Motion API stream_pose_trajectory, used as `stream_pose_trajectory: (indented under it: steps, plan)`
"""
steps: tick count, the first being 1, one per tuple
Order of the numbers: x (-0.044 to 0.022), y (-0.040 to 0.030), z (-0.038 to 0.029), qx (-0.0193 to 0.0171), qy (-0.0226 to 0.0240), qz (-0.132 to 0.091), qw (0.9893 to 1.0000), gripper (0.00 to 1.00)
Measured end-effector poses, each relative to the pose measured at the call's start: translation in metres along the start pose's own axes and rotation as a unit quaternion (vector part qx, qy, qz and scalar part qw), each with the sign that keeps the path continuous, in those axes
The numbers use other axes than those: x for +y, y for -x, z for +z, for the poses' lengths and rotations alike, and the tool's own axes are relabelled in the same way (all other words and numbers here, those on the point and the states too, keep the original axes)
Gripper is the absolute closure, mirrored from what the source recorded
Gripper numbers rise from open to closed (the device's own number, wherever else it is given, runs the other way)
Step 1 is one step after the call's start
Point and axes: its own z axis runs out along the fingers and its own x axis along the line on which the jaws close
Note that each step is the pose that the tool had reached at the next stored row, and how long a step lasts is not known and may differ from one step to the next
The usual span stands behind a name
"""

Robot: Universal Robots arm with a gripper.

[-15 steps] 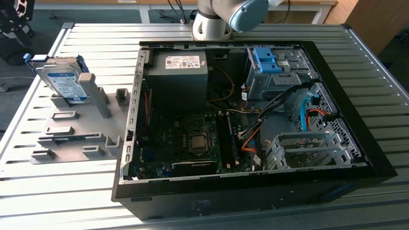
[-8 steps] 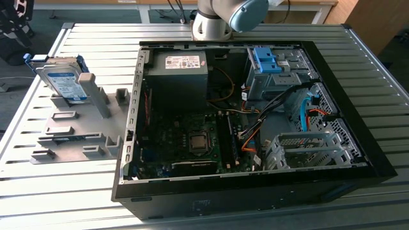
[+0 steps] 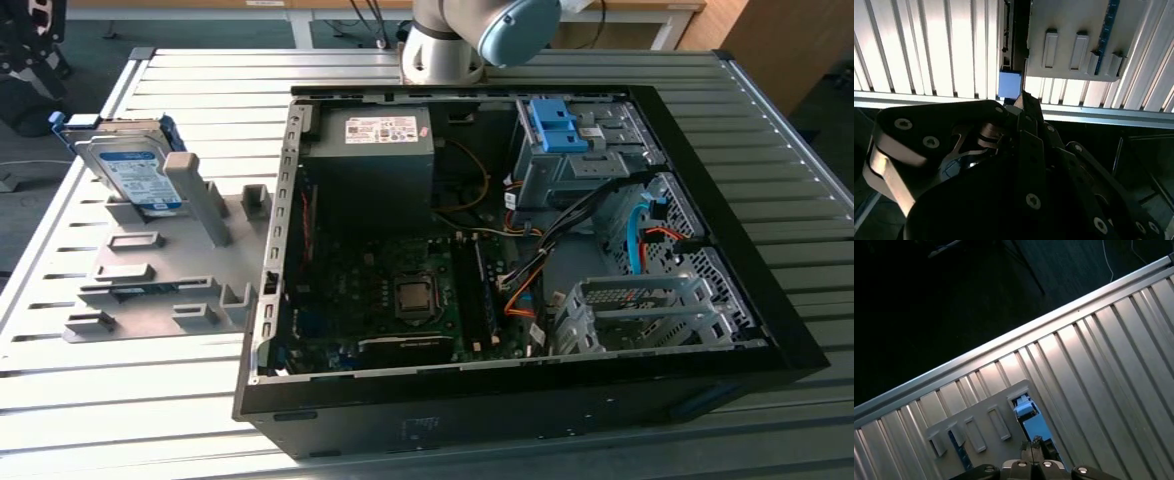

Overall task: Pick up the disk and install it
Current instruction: 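Pick up the disk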

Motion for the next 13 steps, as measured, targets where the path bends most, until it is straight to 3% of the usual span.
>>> stream_pose_trajectory:
  steps: [7,13]
  plan:
    - [0.0,0.0,0.0001,0.0016,0.0005,-0.037,0.9993,0.89]
    - [0.0,0.0,0.0002,0.0026,0.0008,-0.062,0.9981,0.89]
